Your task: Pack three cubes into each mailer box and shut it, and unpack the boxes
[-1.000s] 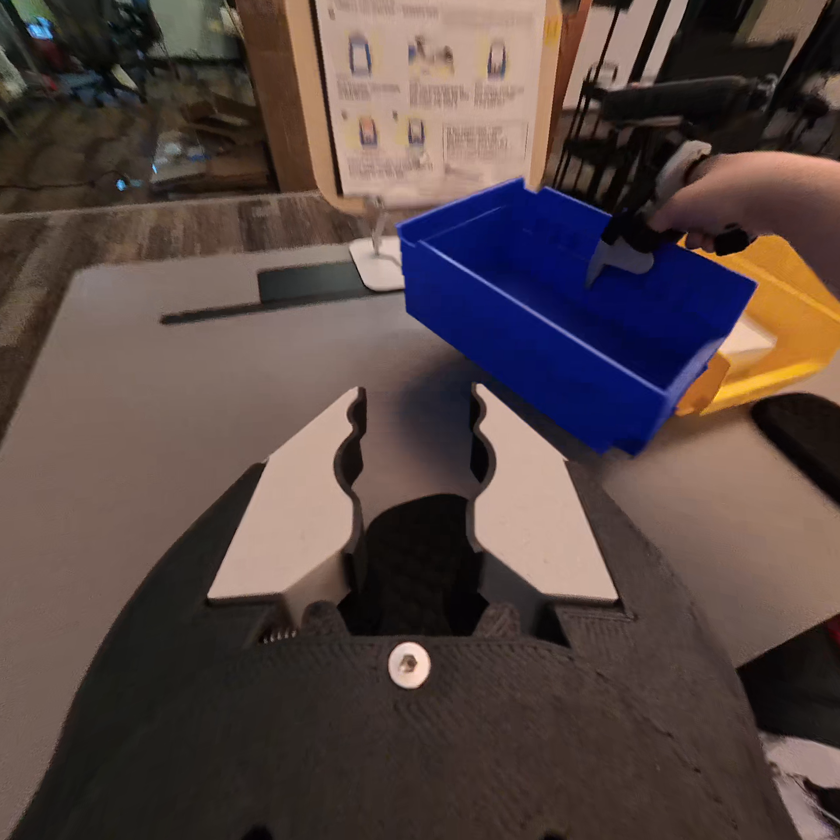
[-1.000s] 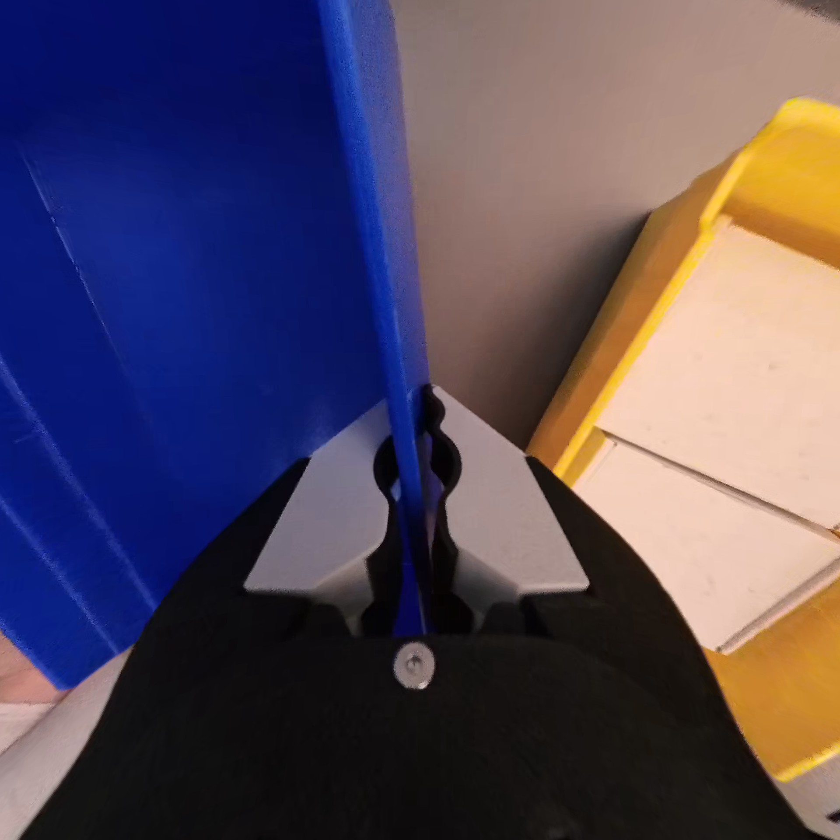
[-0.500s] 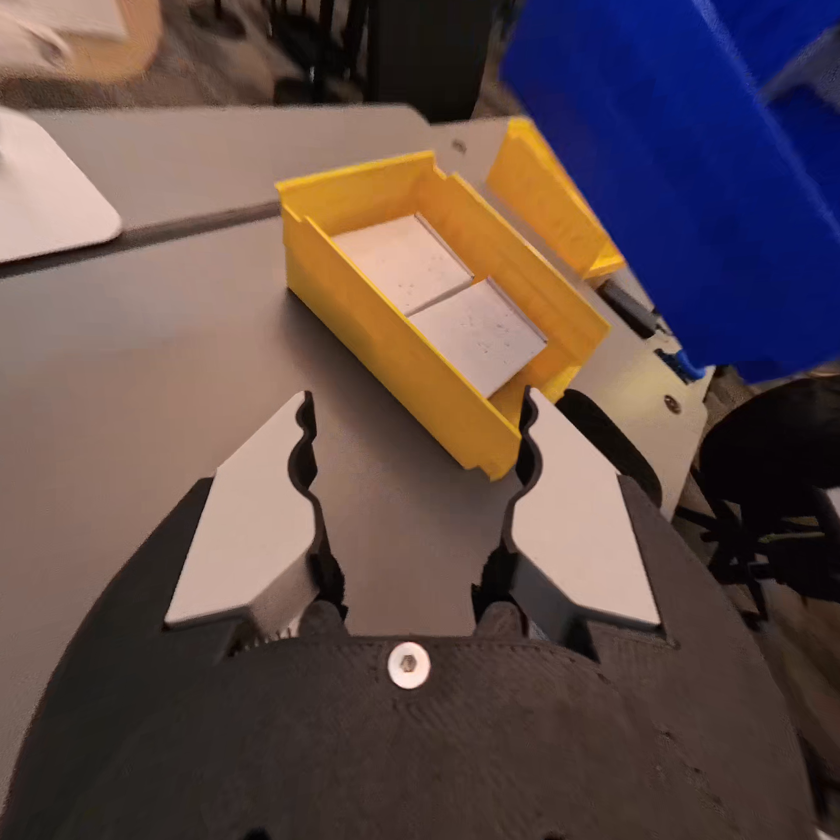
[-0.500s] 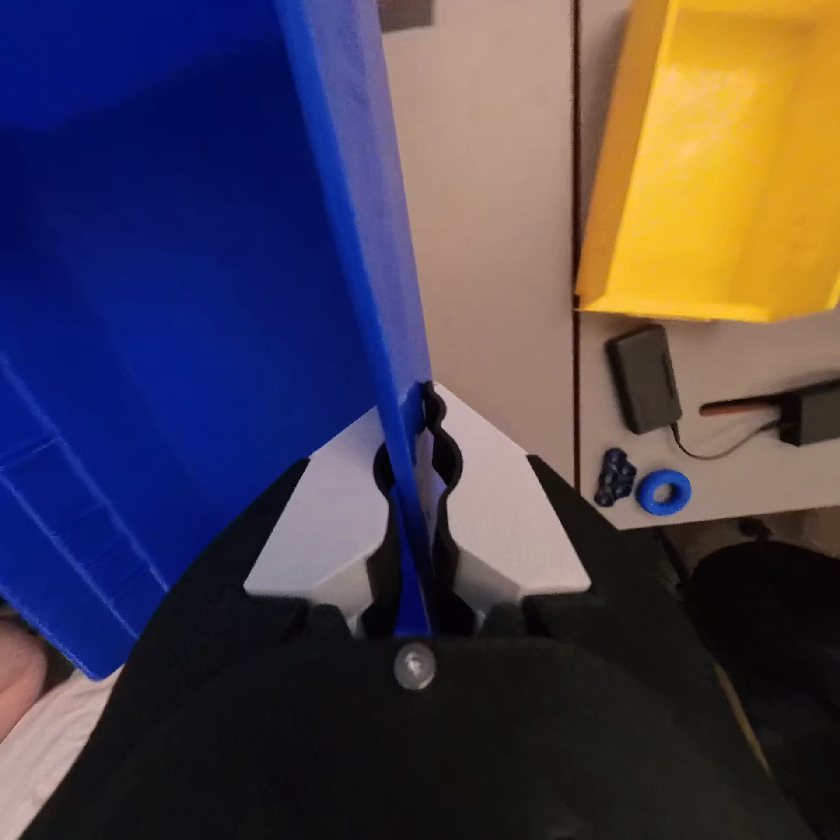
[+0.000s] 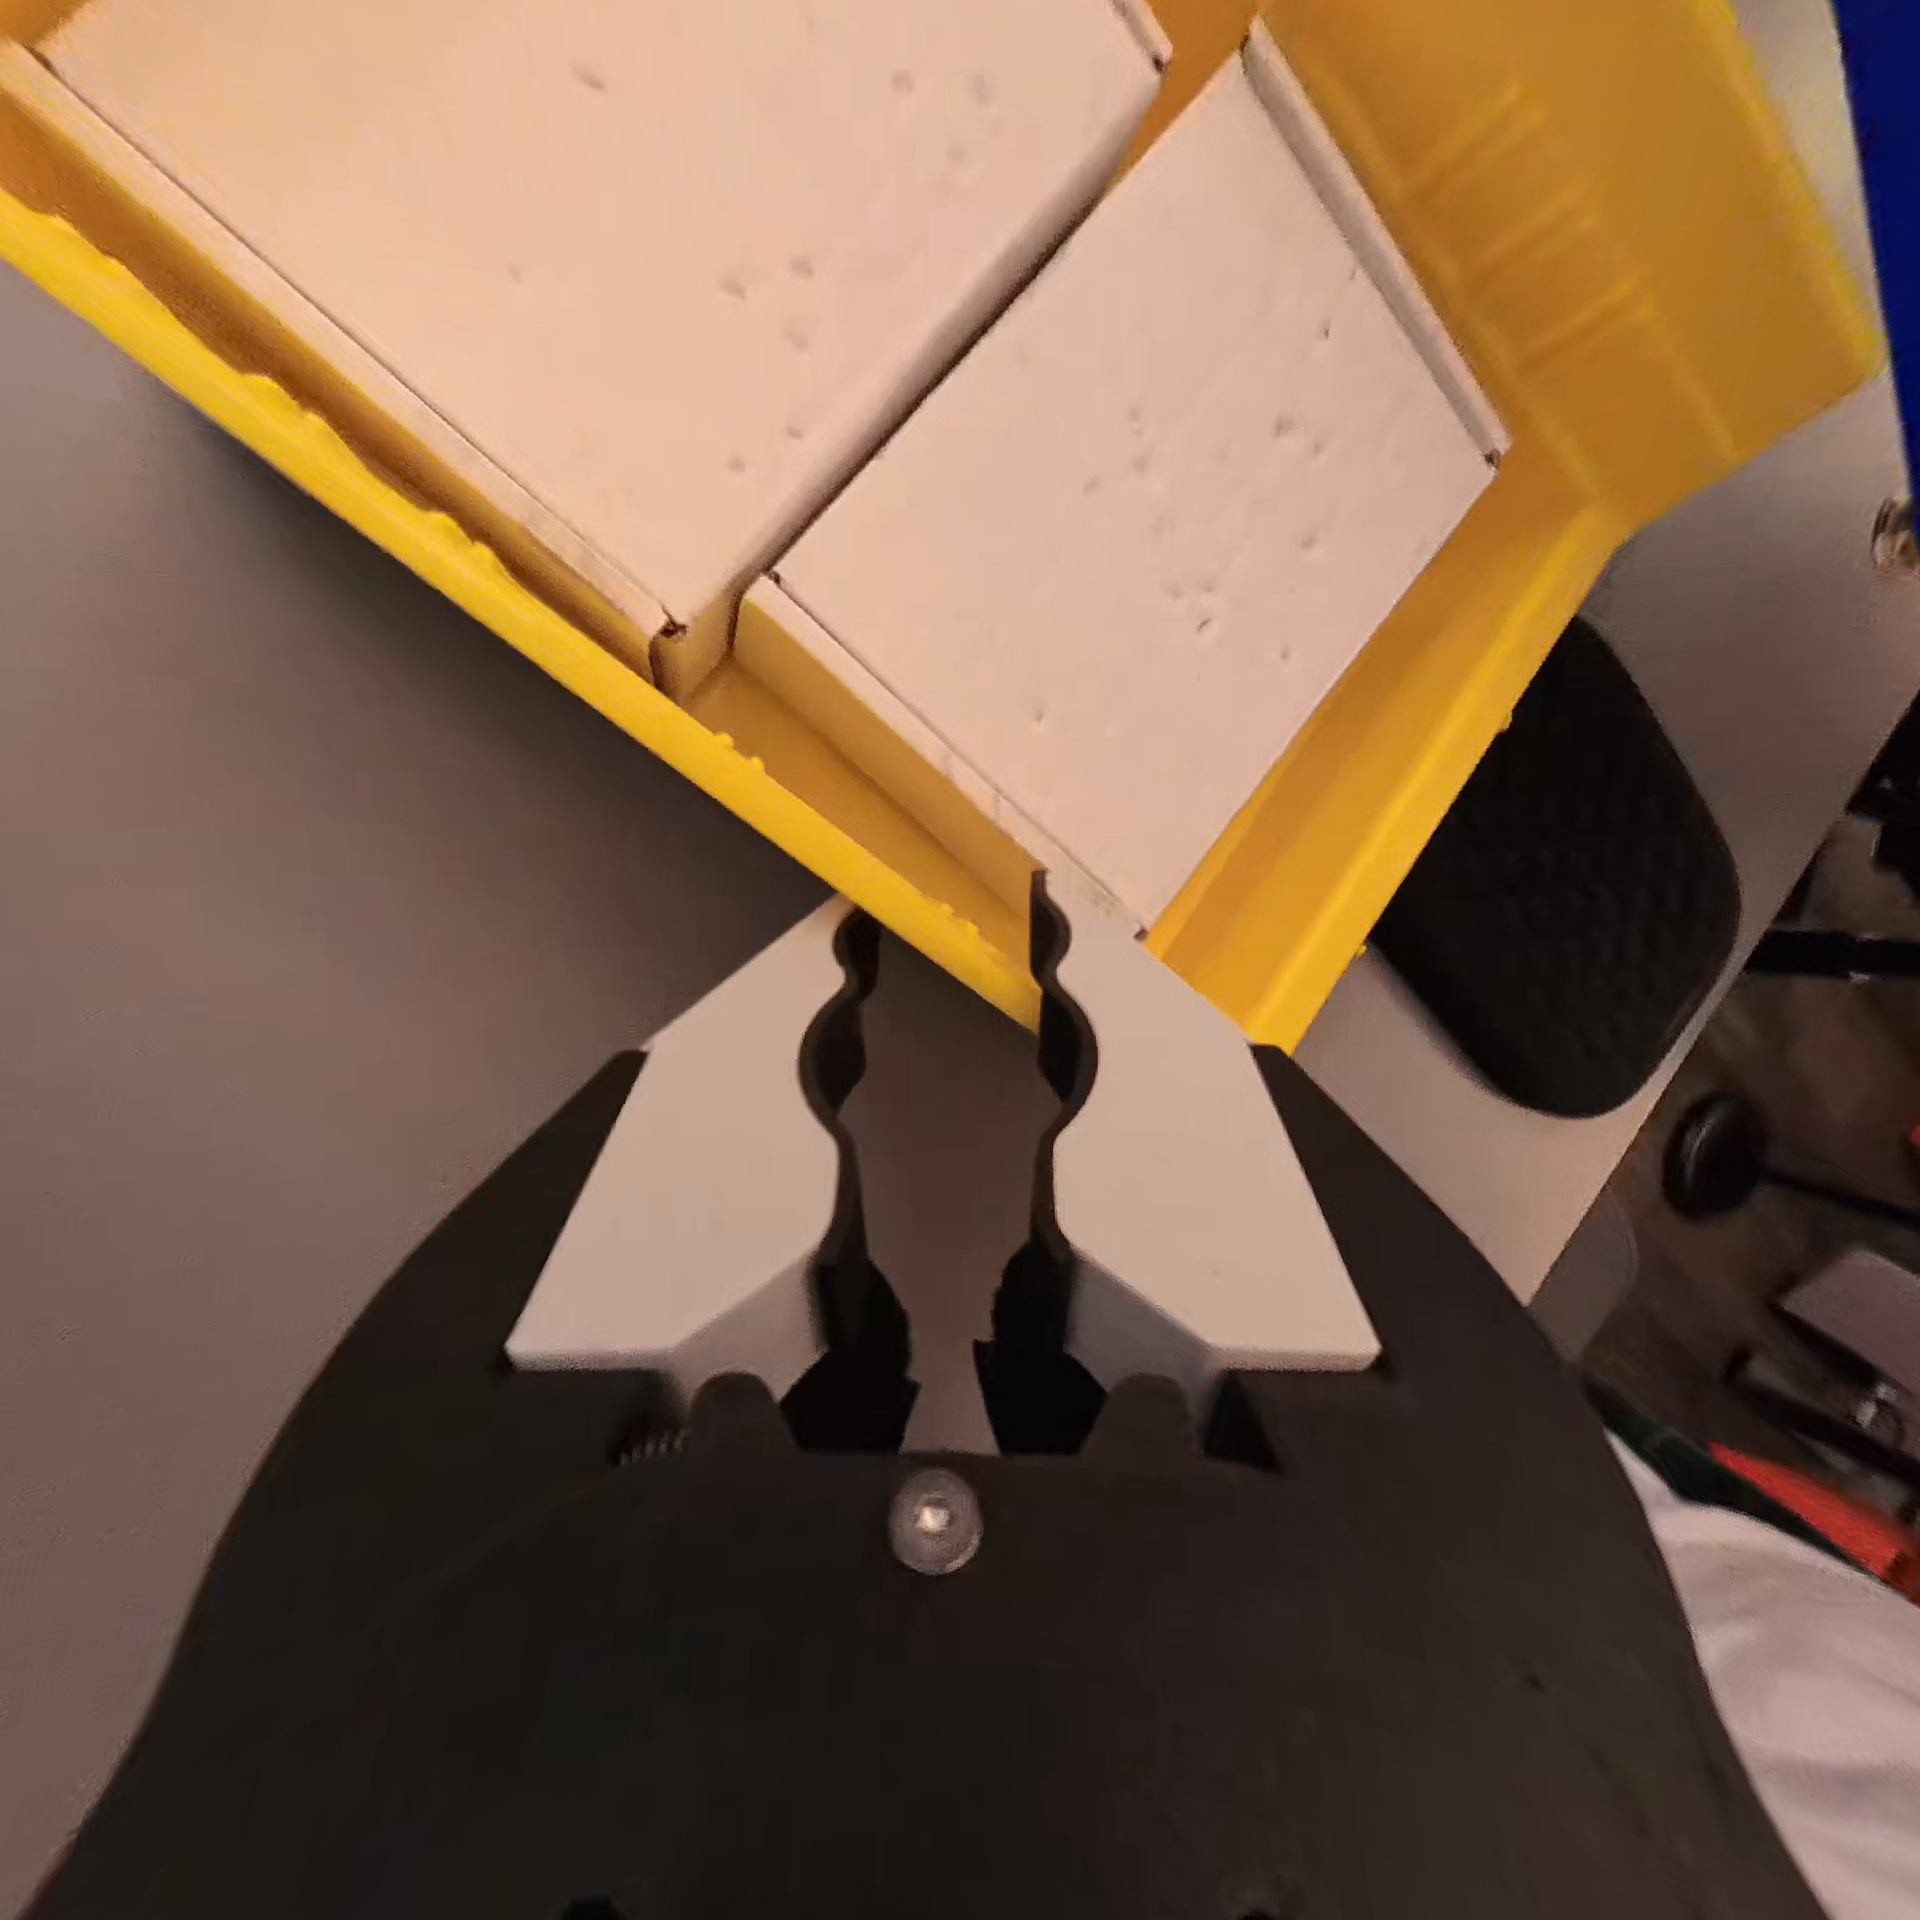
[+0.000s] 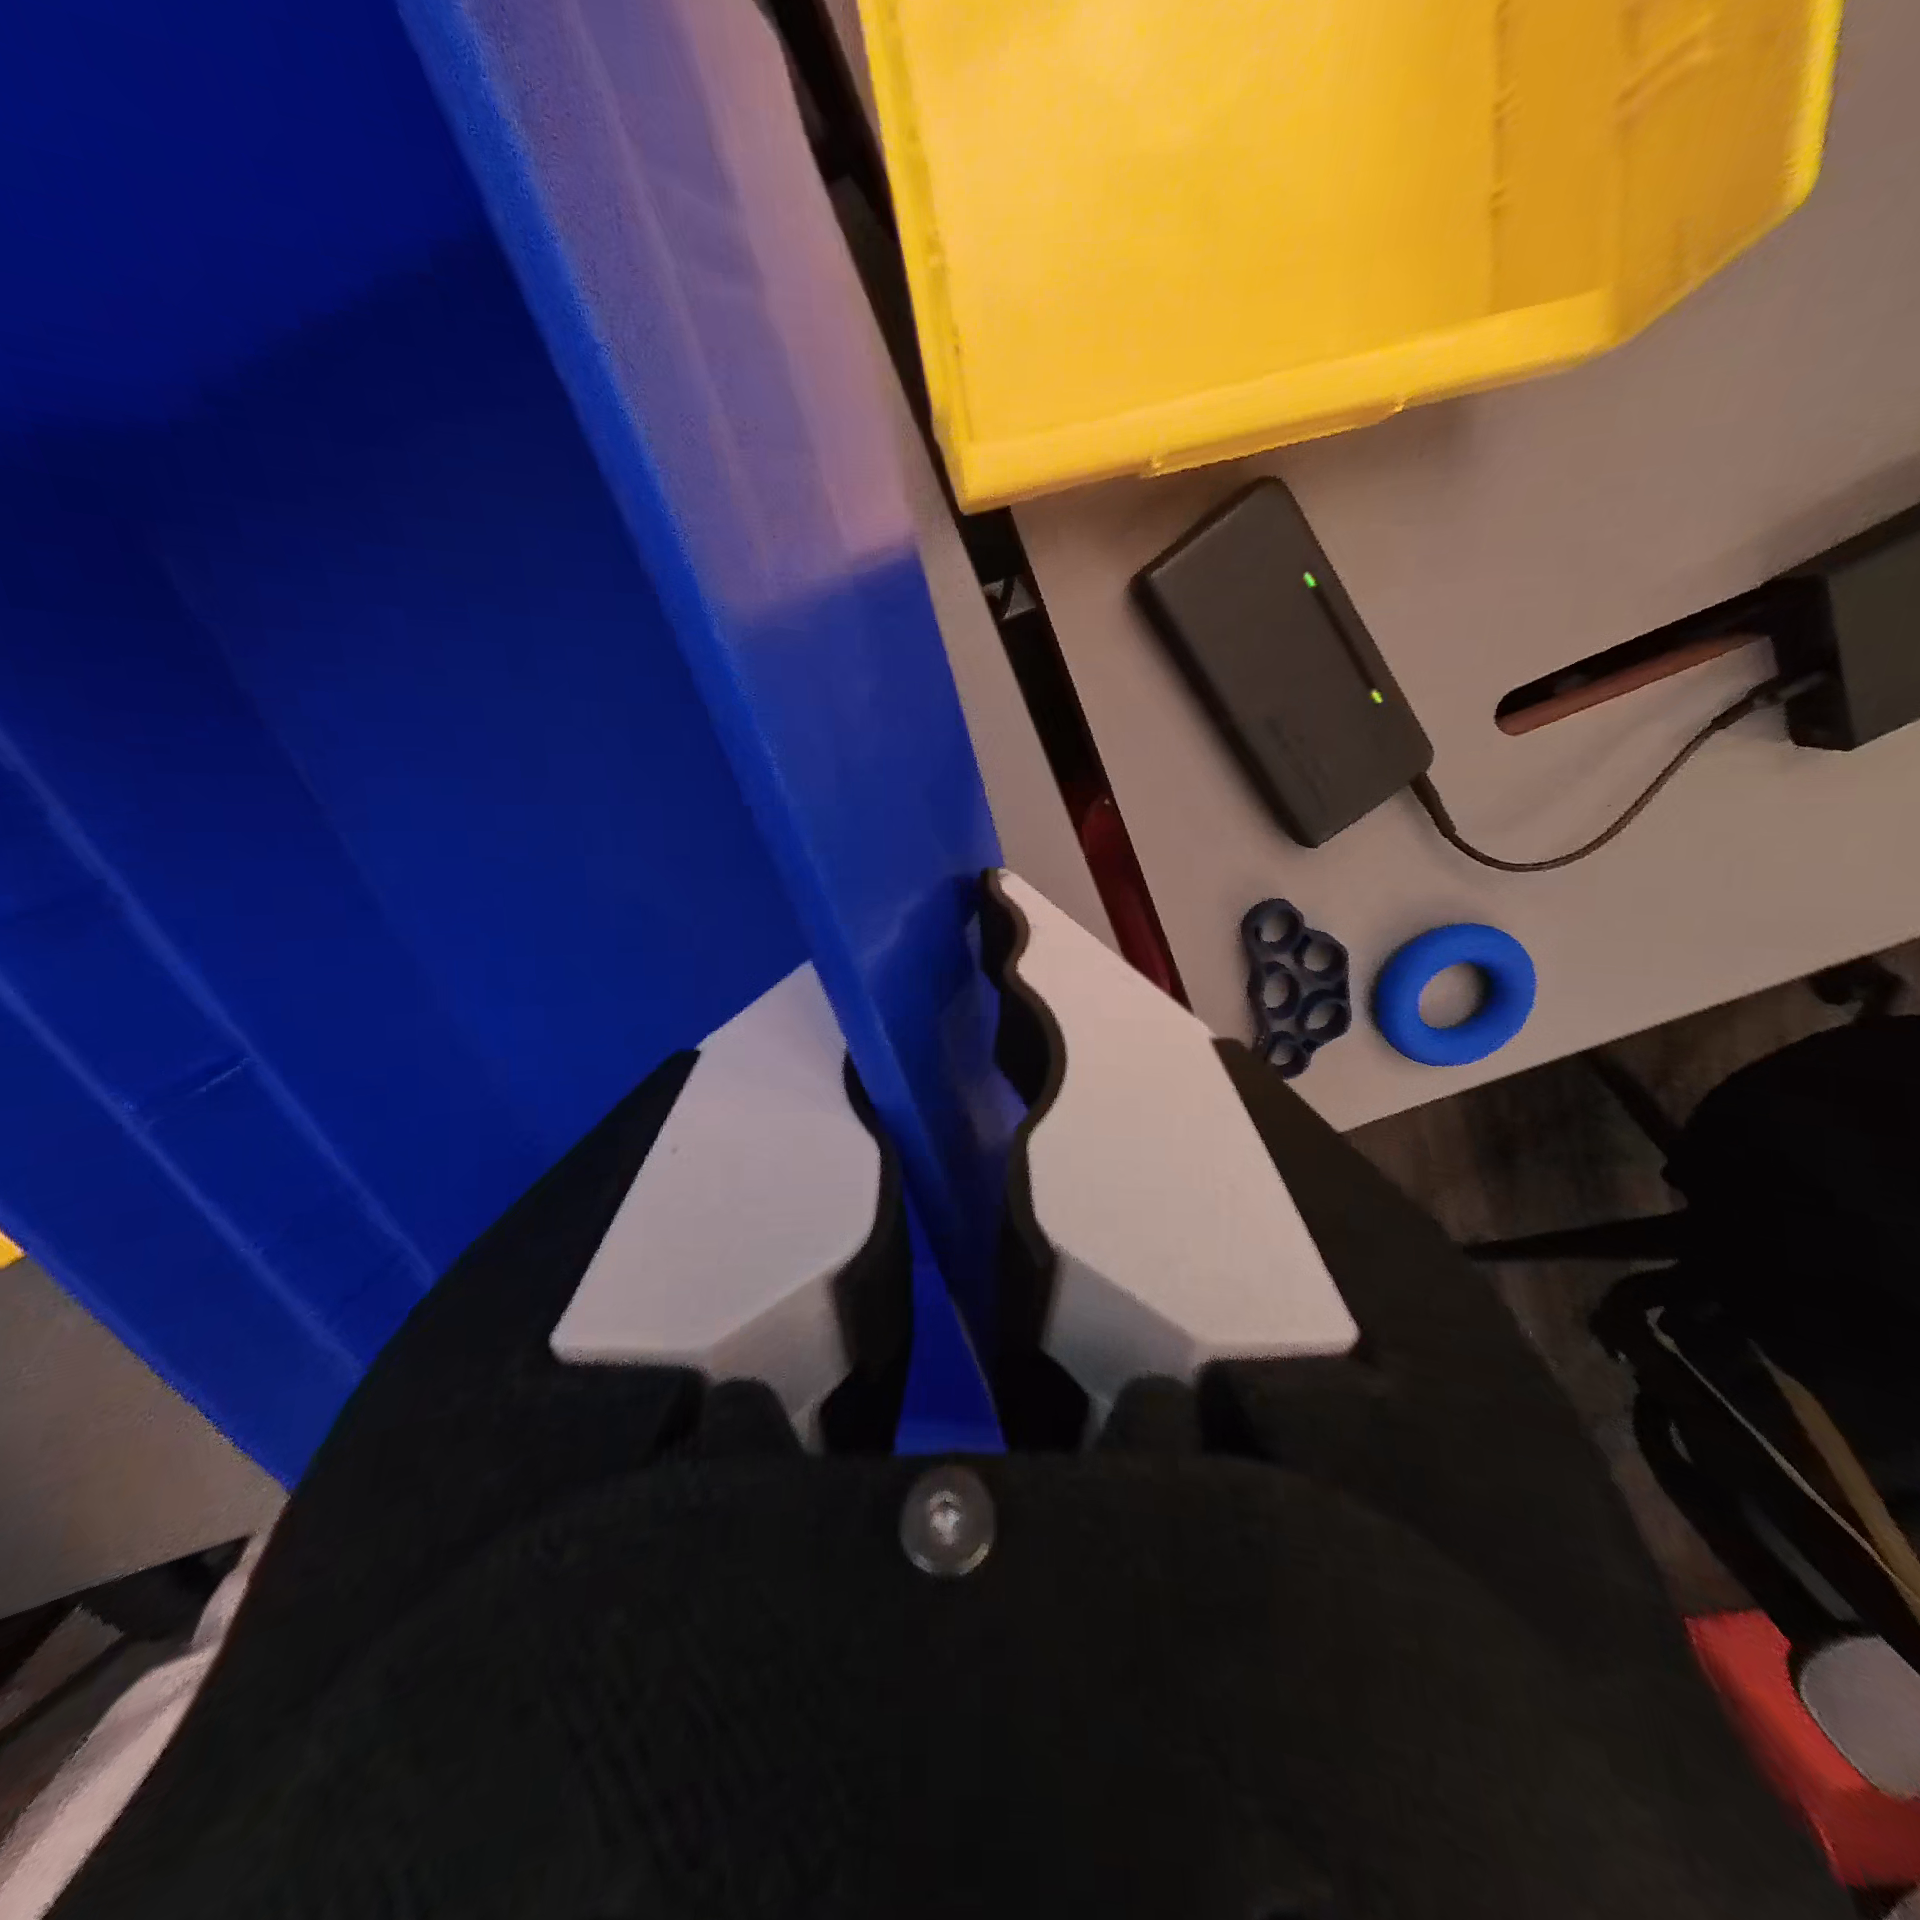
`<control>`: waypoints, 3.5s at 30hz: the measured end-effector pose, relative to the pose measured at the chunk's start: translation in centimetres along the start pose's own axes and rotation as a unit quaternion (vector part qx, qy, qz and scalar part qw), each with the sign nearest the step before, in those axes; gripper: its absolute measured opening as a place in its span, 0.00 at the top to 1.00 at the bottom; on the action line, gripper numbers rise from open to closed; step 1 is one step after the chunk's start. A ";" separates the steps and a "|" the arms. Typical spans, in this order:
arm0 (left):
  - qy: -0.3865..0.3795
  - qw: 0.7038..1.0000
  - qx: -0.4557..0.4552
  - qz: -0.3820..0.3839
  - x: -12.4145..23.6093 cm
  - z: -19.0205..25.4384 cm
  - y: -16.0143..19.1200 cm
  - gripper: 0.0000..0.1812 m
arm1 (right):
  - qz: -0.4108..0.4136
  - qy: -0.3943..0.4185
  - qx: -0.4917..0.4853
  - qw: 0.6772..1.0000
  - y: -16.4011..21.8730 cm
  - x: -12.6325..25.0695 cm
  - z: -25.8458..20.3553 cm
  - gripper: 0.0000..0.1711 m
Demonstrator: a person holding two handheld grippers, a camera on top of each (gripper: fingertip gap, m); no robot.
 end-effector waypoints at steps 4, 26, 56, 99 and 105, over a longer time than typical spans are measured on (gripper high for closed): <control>-0.050 0.998 -0.015 -0.033 1.6 -2.5 0.7 0.93 | -0.018 -0.005 0.018 1.000 -1.0 -2.0 -1.9 0.94; -0.139 0.932 0.327 0.064 19.1 -27.9 27.0 0.98 | -0.074 -0.125 0.089 0.985 -6.7 -12.7 -19.5 0.93; -0.134 0.918 0.358 0.103 21.6 -29.8 33.5 0.98 | -0.074 -0.082 0.210 0.971 -7.3 -13.7 -15.5 0.97; -0.196 0.961 -0.193 0.009 20.5 -20.0 27.3 0.32 | 0.630 -0.384 0.279 0.614 0.3 11.7 -25.2 0.44; -0.186 0.949 -0.229 -0.109 17.1 -22.3 26.4 0.32 | 0.615 -0.430 0.298 0.590 0.7 10.7 -28.5 0.40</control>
Point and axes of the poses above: each gripper's, where its closed fingertips meet, x back along the fingers, y out of its underside, z = x × y across the jaws, the point moved 8 cm from there along x, back along the fingers, and after that the axes turned 9 degrees about -z, right-handed, at the moved point
